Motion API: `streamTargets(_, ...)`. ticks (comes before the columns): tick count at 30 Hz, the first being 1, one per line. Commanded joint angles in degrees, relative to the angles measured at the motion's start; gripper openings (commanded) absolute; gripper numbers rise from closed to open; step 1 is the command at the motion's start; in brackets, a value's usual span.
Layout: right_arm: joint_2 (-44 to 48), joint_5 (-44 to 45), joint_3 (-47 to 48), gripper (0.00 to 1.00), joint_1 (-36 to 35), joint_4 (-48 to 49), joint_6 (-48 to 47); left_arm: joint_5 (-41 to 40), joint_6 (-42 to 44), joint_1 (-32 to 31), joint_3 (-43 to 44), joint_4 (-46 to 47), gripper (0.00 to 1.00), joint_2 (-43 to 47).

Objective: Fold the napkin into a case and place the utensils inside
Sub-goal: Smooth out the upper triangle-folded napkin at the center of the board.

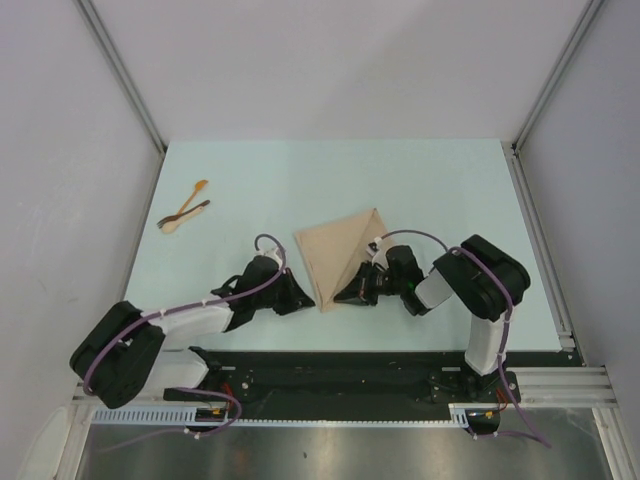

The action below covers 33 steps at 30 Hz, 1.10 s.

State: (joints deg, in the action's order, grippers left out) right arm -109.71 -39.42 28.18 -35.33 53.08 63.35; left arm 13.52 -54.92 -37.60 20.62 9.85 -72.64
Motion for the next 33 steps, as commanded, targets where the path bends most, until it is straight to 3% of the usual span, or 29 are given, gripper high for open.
streamTargets(1, 7.48, -0.92, 5.45, 0.00, 6.13, -14.64, -10.14, -4.55, 3.76, 0.07, 5.74, -6.50, 0.17, 3.56)
streamTargets(6, 10.92, 2.23, 15.91, 0.10, 14.57, -37.98, -23.16, -5.34, 8.41, 5.25, 14.69, -8.87, 0.47, -2.67)
streamTargets(8, 10.22, 3.65, 21.44, 0.15, 18.44, -42.34, -27.83, -6.30, 10.95, 7.79, 19.97, -11.94, 0.59, -5.48)
streamTargets(10, 8.04, 3.30, 24.27, 0.21, 20.47, -44.72, -29.07, -7.19, 12.37, 9.12, 22.96, -13.70, 0.63, -9.96)
streamTargets(19, -3.40, 2.50, 42.47, 0.29, 24.35, -52.81, -35.66, -10.17, 18.00, 12.20, 38.17, -18.99, 0.66, -24.90)
streamTargets(33, -12.80, 1.37, 51.44, 0.37, 26.19, -55.63, -36.99, -9.48, 17.83, 14.14, 40.64, -16.79, 0.66, -30.98)
